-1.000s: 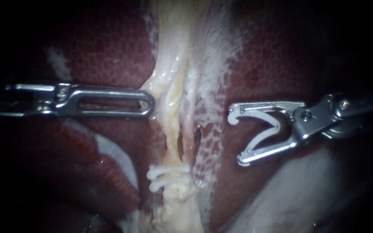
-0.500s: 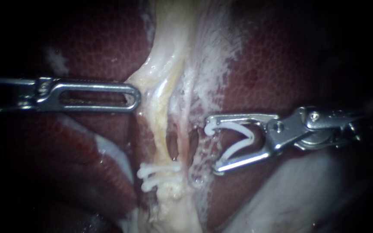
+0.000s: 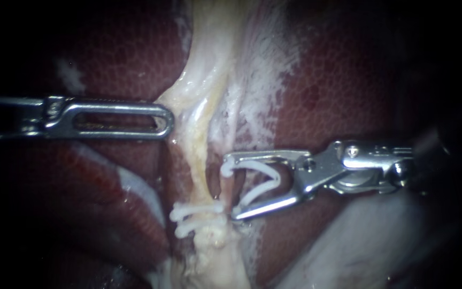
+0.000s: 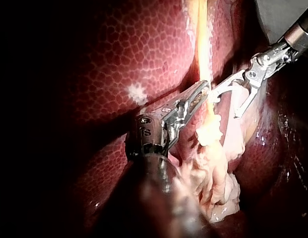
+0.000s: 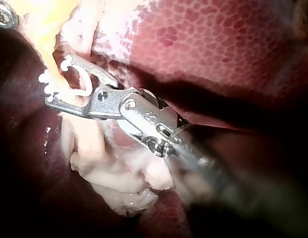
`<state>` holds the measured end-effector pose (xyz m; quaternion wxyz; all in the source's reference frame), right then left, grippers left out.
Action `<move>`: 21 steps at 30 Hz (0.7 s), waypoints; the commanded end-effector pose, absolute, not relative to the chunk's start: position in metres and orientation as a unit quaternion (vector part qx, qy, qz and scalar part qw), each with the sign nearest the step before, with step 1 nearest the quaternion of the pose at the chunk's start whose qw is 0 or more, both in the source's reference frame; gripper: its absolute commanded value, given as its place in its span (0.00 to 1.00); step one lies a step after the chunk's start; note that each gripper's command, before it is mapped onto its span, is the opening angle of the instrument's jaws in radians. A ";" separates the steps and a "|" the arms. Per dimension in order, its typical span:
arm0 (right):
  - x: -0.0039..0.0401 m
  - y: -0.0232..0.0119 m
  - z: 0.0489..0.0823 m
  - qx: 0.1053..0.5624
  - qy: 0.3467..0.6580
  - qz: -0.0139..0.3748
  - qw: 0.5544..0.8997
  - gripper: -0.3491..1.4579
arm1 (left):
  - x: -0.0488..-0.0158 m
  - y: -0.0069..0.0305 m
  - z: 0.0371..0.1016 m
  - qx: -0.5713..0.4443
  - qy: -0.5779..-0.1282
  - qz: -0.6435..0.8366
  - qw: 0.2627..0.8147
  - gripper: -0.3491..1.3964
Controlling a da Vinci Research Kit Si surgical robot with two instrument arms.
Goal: Clipping third clip left tube
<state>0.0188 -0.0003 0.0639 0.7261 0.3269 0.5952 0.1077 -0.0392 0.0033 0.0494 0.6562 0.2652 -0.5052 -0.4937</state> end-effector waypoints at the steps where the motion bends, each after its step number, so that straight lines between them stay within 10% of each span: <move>1: 0.0189 -0.0003 0.0640 0.326 0.595 0.107 0.726 0.52 | -0.0393 0.0033 0.0495 0.265 -0.505 -0.494 0.657 0.00; 21: 0.0218 -0.0009 0.0646 0.370 0.578 0.092 0.721 0.50 | -0.0396 0.0031 0.0497 0.263 -0.505 -0.494 0.657 0.00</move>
